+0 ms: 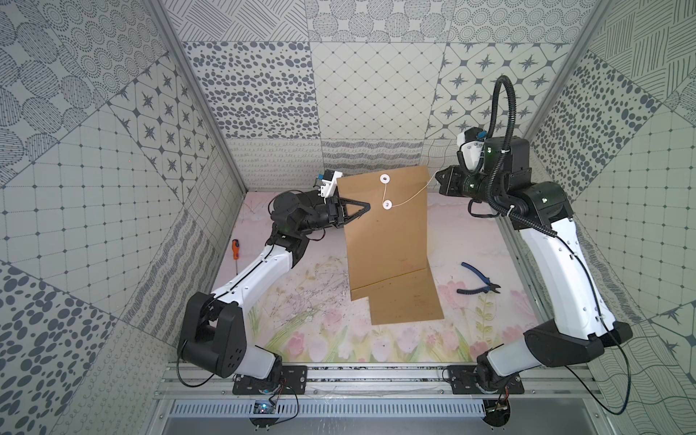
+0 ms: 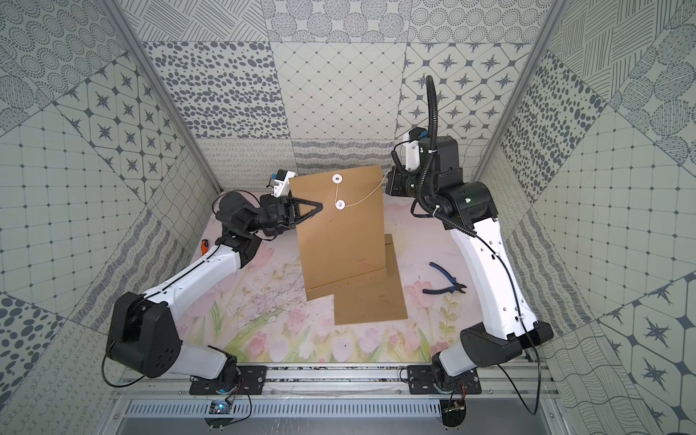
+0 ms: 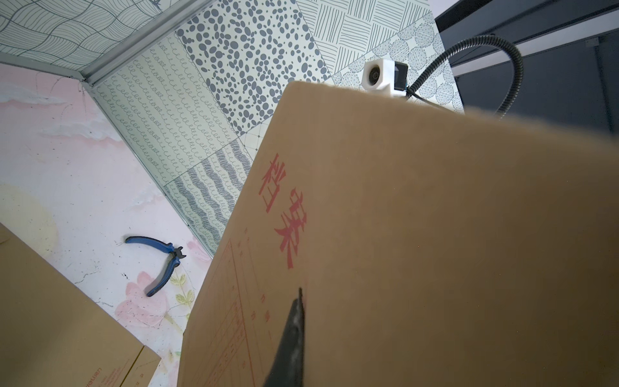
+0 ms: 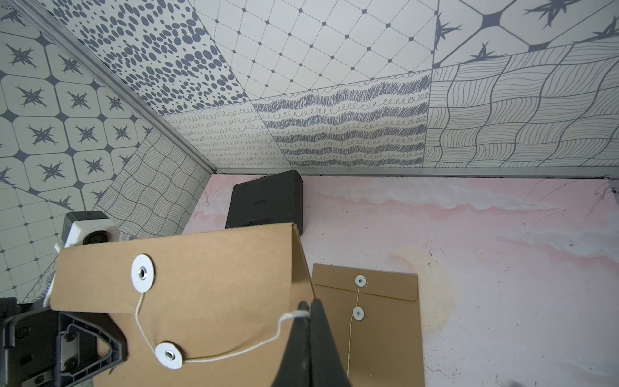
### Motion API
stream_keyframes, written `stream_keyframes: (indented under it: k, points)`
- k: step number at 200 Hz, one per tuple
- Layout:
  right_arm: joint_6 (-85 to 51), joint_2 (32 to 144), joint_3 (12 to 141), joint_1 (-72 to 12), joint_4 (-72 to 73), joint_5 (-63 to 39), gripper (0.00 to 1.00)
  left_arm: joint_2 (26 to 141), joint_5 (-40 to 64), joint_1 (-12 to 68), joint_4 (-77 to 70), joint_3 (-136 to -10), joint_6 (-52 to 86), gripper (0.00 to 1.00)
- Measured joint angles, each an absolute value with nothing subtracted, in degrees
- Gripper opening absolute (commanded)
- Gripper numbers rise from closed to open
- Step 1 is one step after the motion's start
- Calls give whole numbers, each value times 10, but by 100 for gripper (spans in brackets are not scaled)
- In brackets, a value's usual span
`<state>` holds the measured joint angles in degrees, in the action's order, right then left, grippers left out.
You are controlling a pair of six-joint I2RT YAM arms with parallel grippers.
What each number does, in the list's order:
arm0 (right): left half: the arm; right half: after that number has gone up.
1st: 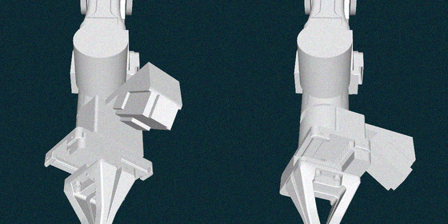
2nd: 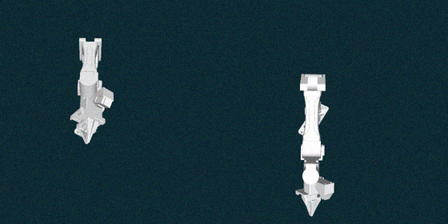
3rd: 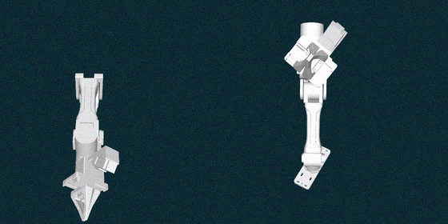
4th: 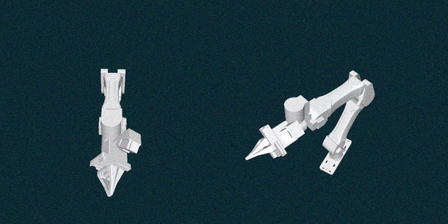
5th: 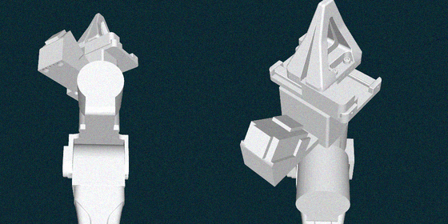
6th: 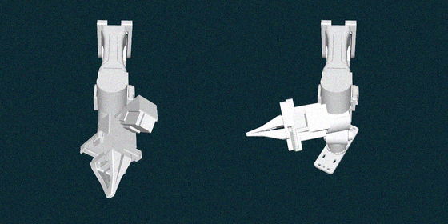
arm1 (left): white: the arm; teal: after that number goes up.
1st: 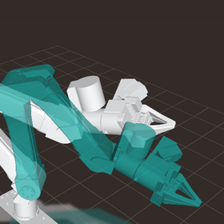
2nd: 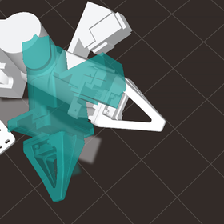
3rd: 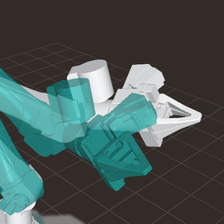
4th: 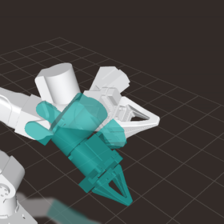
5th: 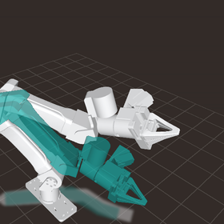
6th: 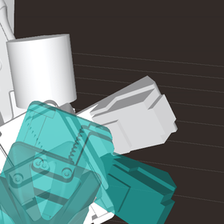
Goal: Close the mouth of the file bag
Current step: Close the file bag.
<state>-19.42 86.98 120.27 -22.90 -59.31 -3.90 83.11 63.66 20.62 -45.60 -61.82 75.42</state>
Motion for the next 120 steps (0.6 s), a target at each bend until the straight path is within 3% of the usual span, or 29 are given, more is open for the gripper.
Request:
stream_keyframes:
  k: [120]
  points:
    - [-171,979,1368,-255,-632,-23,0,807,637,209,-410,-613,719,0]
